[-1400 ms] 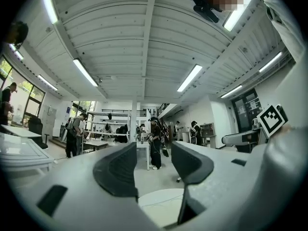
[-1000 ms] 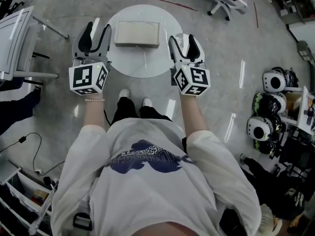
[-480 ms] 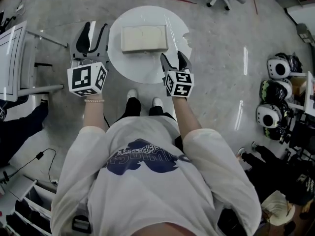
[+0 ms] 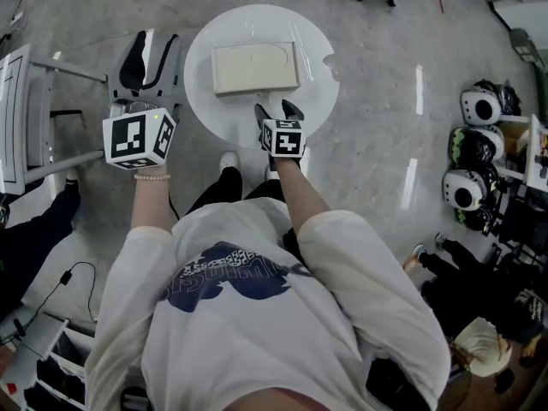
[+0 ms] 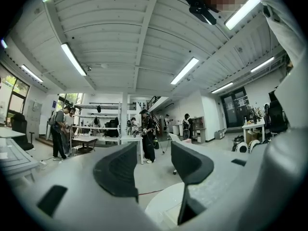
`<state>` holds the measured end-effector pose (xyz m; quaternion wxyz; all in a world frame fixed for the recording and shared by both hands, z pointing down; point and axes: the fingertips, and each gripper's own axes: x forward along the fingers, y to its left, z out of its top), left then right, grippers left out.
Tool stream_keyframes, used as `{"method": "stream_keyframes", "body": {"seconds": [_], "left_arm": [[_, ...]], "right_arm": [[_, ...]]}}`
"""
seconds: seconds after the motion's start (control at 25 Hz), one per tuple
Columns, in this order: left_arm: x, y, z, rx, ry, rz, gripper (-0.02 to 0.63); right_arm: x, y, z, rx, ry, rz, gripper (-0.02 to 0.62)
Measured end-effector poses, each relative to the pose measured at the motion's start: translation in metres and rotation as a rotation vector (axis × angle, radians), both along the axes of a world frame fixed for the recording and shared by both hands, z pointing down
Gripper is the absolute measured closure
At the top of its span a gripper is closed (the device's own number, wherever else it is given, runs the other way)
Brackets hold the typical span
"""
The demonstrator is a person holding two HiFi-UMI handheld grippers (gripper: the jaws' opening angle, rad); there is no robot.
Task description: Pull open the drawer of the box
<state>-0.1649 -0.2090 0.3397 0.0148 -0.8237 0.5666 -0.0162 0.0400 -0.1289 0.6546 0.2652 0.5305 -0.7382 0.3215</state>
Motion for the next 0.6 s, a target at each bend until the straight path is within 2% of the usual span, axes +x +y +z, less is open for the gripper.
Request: {"method": "stream_keyframes", "body": {"seconds": [0.16,0.32,0.6], "left_arm": [[-0.013,-0.009,0.009,-0.010,0.005,0.003,0.399],[-0.026,-0.018,0.018,-0.020,0.009,-0.001,0.399],[-0.045,-0.032,0.030,-0.034,0.031,-0.023,0.399]], "right_arm": [[-0.018,-0.005,0.026,-0.100,0.003,0.001,0.316],[-0.034,-0.015,0.041,-0.159,0.009,-0.012,0.321],[-0.035,-0.032,0.055,-0.225,0.068,-0.026,0.389]]}}
